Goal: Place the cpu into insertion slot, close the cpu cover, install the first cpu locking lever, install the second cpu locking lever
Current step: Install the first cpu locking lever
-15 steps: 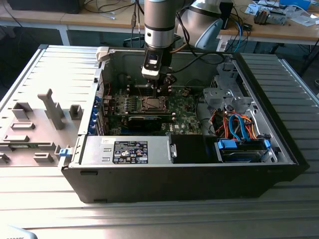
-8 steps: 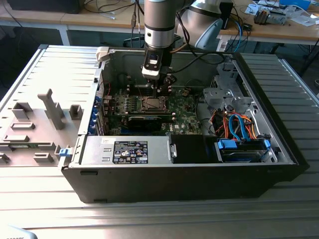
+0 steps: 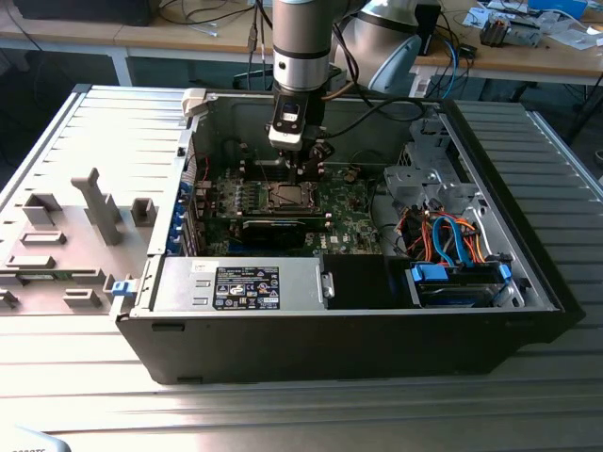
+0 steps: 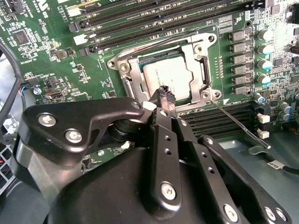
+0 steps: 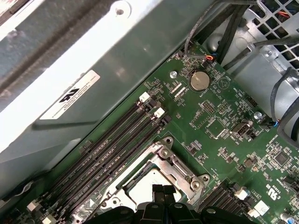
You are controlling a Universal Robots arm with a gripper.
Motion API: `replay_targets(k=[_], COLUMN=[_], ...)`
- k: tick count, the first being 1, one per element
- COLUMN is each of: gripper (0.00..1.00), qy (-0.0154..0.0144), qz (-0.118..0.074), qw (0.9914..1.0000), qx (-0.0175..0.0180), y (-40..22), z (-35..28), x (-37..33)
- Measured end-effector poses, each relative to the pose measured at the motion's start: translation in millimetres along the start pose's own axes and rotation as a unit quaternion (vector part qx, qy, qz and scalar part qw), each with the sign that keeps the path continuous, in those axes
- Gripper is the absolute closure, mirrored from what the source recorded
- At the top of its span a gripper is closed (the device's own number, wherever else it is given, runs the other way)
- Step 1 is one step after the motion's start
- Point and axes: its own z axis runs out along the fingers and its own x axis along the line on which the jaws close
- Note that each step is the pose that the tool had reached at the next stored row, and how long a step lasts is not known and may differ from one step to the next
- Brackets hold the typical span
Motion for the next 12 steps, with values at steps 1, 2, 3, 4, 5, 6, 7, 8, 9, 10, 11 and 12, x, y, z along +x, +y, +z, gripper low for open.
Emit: replay_targets(k=[1,2,3,4,5,6,7,8,9,10,11,12], gripper=[0.89,0.89,0.89,0.89,0.89,0.89,0.89,0.89,0.89,0.89,0.89,0.89], qy=[0.0000,0.0000,0.0000,0.0000,0.0000,0.0000,0.0000,0.0000,-0.0001,-0.0001,0.0000,-0.0001], qz=[0.000,-0.001,-0.001,-0.002,-0.002,-0.003,-0.003,-0.004,-0.004,-0.005,-0.006,-0.006], qw=[1.00000,1.00000,1.00000,1.00000,1.00000,1.00000,0.99999,0.99999,0.99999,0.99999,0.99998,0.99998], qx=[0.0000,-0.0001,-0.0001,-0.0001,-0.0001,-0.0002,-0.0002,-0.0002,-0.0002,-0.0003,-0.0003,-0.0003], y=[0.0,0.0,0.0,0.0,0.0,0.0,0.0,0.0,0.0,0.0,0.0,0.0], z=[0.0,0.0,0.0,0.0,0.0,0.0,0.0,0.0,0.0,0.0,0.0,0.0], x=[0.0,0.0,0.0,0.0,0.0,0.0,0.0,0.0,0.0,0.0,0.0,0.0])
